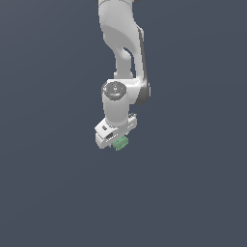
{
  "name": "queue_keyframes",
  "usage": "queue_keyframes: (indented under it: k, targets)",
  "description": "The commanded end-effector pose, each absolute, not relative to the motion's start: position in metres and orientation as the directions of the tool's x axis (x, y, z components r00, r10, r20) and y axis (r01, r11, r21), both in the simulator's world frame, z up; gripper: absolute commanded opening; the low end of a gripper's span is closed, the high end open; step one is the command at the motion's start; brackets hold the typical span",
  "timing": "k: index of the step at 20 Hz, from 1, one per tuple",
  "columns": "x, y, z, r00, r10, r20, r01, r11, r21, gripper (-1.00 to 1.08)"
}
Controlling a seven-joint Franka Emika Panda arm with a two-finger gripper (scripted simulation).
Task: Pick up the object and move it to a goal position.
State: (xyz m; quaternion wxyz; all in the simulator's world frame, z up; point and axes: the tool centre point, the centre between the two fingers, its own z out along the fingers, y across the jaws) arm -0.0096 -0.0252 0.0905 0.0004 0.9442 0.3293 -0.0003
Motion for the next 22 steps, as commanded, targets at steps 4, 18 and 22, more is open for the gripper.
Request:
queue_keyframes:
  k: [4,18,22]
  targets:
    - [-0.021,0.014,0.137,0.782,0.623,-0.001,0.623,-0.782,0.002,-1.0]
    - [-0.038,0.083,0.222,0.782,0.623,-0.001,0.623,-0.782,0.001,-1.0]
    - [-0.038,0.086,0.227,0.782,0.623,0.0,0.623,-0.782,0.0,-1.0]
